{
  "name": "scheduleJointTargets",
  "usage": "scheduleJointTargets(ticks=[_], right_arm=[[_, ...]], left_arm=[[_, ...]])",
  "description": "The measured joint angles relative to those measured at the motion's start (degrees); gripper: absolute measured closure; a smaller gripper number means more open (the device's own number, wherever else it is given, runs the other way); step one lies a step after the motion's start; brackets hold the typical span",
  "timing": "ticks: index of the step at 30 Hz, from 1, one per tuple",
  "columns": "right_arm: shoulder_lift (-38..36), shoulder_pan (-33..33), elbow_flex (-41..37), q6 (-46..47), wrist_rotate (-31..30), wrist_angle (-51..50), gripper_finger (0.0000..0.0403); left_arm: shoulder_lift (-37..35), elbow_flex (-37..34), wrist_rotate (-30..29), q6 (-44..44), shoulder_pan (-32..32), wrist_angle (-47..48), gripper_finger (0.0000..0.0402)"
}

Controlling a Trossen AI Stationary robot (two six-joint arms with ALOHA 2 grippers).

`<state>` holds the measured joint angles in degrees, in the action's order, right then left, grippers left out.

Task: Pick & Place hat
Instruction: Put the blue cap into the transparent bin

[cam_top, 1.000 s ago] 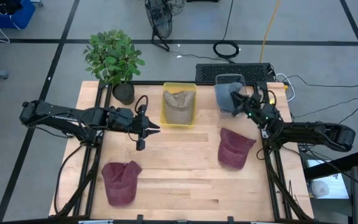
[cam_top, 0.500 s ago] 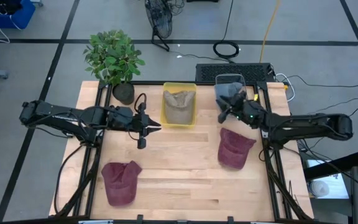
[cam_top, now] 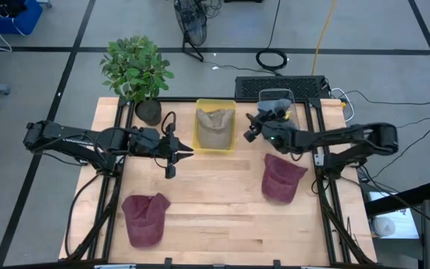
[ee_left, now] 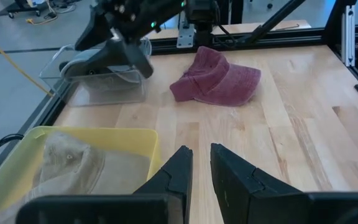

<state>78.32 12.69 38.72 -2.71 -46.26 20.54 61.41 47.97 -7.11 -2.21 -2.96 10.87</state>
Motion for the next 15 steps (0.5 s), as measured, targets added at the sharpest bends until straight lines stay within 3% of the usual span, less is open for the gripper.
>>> scheduleJointTargets(ticks=[9, 15], right_arm=[[3.68, 0.87, 2.05, -3.99, -14.26, 0.15, 0.0253], [1.83, 0.74, 2.13, -5.27, -15.26, 0.12, 0.0313]], left_arm=[[0.0, 0.0, 0.07, 0.01, 0.0, 1.62, 0.0337], [0.0, 0.0, 0.15, 0.88, -0.02, 1.88, 0.0337]])
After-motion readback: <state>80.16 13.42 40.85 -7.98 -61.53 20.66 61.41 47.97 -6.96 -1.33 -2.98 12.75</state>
